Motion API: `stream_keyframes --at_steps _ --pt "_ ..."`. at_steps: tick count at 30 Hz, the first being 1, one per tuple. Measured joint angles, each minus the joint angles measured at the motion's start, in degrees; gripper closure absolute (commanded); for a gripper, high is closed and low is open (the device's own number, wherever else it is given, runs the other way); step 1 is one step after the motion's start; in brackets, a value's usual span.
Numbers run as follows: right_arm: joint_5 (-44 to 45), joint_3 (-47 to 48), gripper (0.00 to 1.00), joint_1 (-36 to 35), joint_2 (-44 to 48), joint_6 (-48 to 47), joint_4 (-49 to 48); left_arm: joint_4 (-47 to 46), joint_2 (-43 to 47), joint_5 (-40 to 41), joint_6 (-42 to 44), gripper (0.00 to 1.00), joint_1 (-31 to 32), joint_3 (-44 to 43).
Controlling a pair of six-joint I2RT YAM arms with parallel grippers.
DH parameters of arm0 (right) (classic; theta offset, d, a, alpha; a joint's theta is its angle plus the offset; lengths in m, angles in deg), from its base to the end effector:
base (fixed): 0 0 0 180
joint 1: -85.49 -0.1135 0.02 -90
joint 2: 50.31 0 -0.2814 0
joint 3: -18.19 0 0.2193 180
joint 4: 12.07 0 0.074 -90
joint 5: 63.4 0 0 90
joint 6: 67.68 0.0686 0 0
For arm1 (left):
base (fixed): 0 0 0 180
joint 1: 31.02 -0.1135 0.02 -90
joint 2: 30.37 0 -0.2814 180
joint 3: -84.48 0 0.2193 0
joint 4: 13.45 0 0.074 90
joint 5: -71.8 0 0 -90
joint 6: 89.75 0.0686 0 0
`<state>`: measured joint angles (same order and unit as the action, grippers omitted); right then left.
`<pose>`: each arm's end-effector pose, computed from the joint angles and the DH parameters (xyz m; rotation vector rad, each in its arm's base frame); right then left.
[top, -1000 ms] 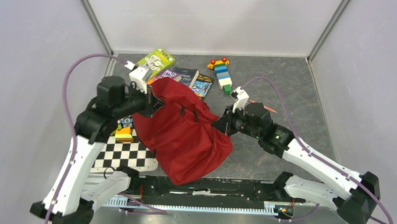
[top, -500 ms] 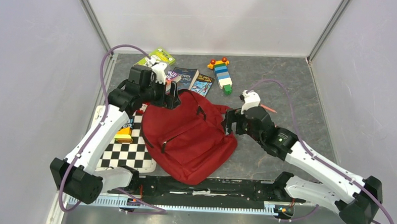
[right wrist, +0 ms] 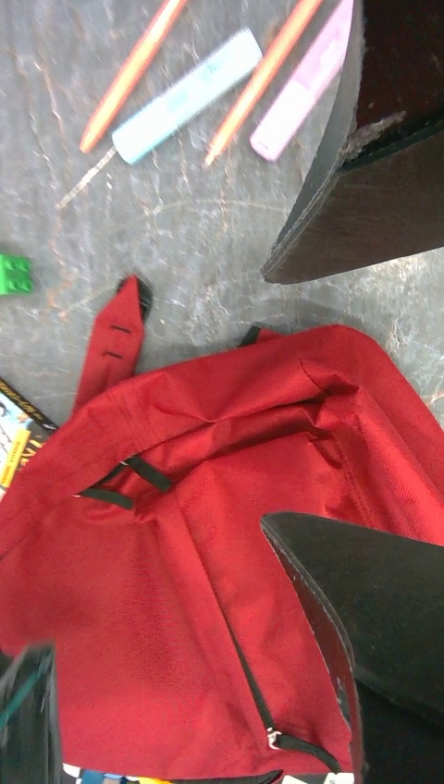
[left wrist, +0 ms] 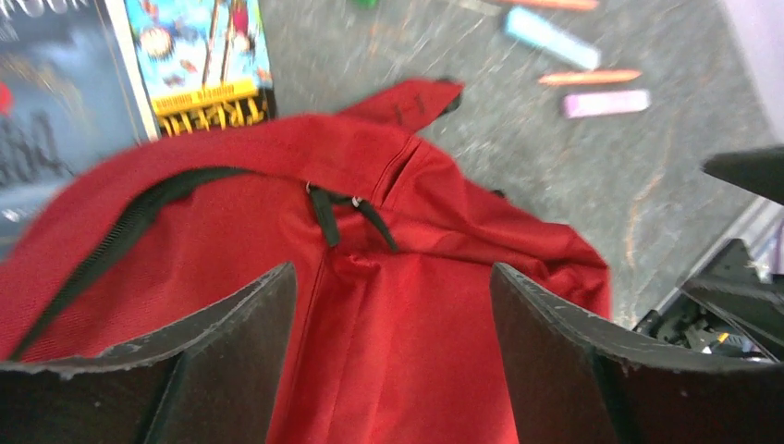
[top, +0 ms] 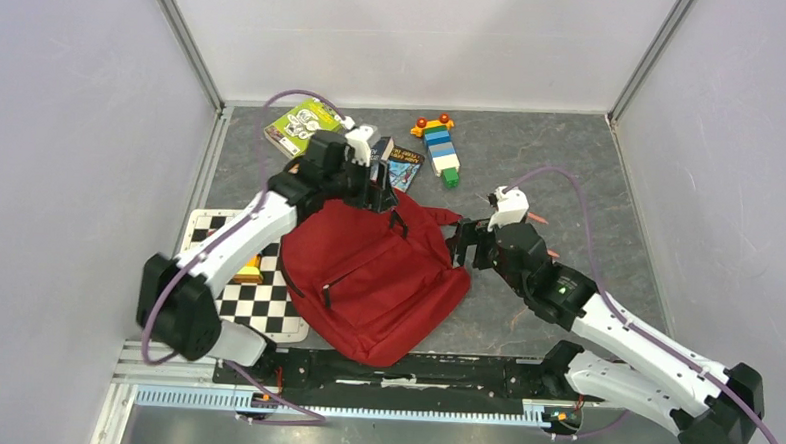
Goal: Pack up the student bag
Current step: Place the student bag at the center of the board.
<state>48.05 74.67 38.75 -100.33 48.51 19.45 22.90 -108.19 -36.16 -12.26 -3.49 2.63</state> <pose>0.1430 0.1153 0.2954 -0.1189 2.0004 0.4494 0.2537 -0.1561 0.3295 0.4747 2.1443 -0.7373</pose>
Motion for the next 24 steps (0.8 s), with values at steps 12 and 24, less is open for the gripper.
stream_keyframes --at_steps 12,24 --pt "-5.86 -3.54 0.05 0.00 -3.58 2.49 -4.31 -4.37 -13.79 13.55 -8.98 0.48 7.61 1.64" --pt "-4.79 -3.45 0.06 0.00 -1.33 0.92 -3.45 -7.63 -22.23 24.96 -10.19 0.63 11.87 0.28"
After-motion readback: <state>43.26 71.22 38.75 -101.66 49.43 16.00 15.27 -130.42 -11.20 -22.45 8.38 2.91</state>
